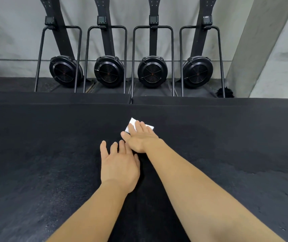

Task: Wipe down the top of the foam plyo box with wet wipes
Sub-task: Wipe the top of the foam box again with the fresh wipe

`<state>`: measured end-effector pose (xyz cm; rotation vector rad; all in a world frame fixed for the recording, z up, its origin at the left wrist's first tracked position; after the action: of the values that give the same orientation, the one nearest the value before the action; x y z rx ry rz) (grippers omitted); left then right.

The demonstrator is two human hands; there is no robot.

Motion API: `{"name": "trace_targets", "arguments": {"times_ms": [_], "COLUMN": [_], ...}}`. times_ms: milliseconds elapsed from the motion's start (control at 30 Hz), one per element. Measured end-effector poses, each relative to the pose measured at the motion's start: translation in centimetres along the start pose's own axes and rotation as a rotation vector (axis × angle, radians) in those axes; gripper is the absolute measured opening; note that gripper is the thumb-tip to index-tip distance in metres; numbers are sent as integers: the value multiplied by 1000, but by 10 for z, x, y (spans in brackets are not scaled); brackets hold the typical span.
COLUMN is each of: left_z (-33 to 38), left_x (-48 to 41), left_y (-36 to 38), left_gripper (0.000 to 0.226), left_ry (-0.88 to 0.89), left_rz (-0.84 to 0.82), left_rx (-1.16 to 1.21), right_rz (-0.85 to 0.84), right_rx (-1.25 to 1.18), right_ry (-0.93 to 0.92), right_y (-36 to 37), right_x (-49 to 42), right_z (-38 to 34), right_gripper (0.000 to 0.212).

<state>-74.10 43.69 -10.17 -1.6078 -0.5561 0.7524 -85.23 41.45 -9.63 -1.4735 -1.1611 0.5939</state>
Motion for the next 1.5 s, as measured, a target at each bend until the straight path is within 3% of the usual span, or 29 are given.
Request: {"name": "trace_targets", "arguments": {"times_ms": [400,700,933,1133,1267,1500], "left_z": [0,0,1,1,0,1], "left_x": [0,0,-1,0,0,0], "left_y": [2,2,2,-1,0,0], "left_gripper": [62,62,62,59,61,61], "left_ry": [-15,-7,2,6,-4,-8], "left_rz": [-50,-37,-10,9,-16,-40], "left_rx": [-54,-23,2,25,4,-40], "right_rz": [110,140,128,23,22,109], "right_rx": [35,34,68,-10,-33,20], "right_ry": [240,436,279,35,0,175], "right_y": [-39,-33,-16,-2,-11,-39], "right_x": [24,25,-3,-19,-18,-5], "right_z": [141,145,59,-8,14,117], "right_gripper": [48,68,77,70,60,47]}}
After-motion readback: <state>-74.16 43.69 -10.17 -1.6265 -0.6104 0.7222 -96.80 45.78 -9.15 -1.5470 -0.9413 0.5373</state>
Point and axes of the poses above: each hand's wrist, its own x-axis away from the middle knuckle, its own y-axis out of the palm, z = x × y, the point moved 6 cm from there along -x, towards the middle knuckle, and after that the axes turned 4 degrees about x, right-handed, at the moved point
